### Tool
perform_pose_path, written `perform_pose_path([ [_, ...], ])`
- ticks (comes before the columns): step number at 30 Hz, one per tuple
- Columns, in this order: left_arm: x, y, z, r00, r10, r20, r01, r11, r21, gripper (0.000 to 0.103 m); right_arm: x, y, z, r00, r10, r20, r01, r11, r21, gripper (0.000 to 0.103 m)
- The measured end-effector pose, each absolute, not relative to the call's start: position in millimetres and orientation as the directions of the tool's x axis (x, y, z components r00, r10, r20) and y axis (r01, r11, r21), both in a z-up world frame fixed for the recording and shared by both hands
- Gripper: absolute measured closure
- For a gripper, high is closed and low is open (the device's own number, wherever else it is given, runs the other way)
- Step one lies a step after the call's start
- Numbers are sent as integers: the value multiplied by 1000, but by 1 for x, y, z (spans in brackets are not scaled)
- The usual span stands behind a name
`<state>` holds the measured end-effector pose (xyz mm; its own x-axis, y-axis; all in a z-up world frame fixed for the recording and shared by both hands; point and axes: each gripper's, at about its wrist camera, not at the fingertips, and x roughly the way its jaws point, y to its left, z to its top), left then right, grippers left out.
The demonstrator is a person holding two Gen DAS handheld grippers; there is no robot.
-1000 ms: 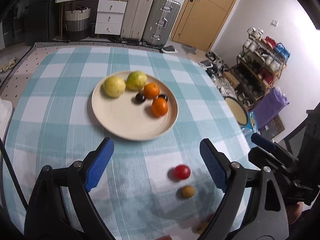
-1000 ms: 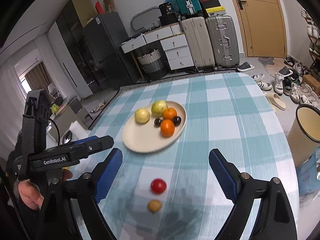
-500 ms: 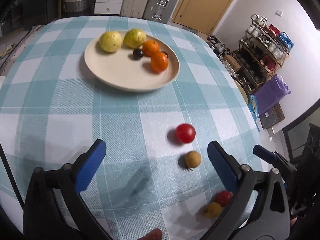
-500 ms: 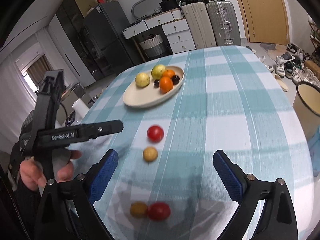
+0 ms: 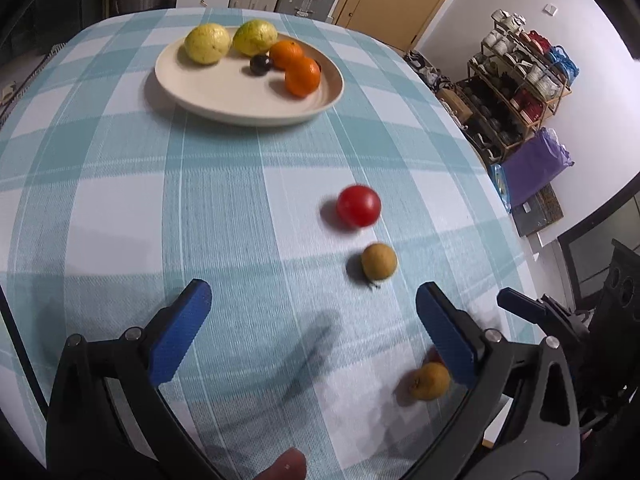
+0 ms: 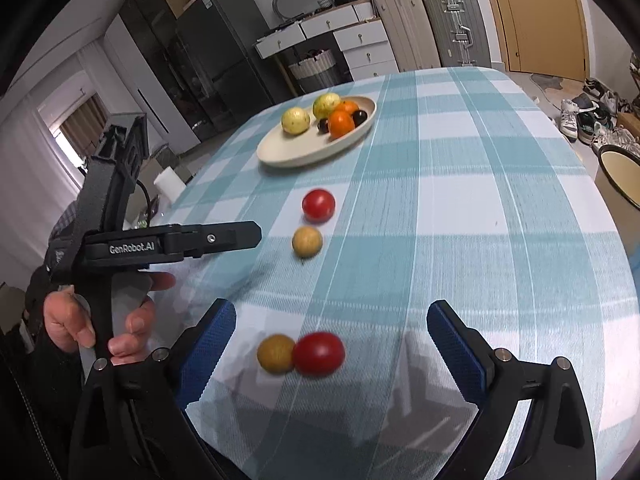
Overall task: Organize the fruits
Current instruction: 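Grasp the red tomato with the right gripper and lift it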
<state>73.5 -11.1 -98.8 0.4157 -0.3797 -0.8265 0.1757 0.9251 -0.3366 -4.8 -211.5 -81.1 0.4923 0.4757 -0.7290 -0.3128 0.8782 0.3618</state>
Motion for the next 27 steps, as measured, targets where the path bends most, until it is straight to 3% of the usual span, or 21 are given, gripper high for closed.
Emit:
perform_pose_path([
  [8, 60, -10, -102, 403, -380, -832, 185, 925, -333, 1, -16, -213, -91, 475, 516, -713, -333, 855, 397, 7],
  [13, 57, -8, -104, 397, -388, -832, 191, 921, -339, 1, -15, -214, -99, 456, 536, -710, -304, 844, 442, 25],
  [15, 55, -7, -104, 396, -393, -830, 193, 919, -343, 1, -17, -212, -100, 463, 524, -715, -307, 852, 425, 41],
  [19, 54, -4, -105, 393, -397, -829, 190, 917, -349, 1, -17, -210, -103, 442, 539, -717, -313, 842, 440, 47],
  [25, 52, 0, -104, 373, -440, -817, 191, 898, -396, 1, -16, -210, -108, 425, 557, -714, -299, 830, 470, 69],
  [27, 52, 0, -104, 373, -442, -816, 191, 897, -399, 1, -17, -210, -109, 422, 553, -719, -301, 833, 464, 72],
])
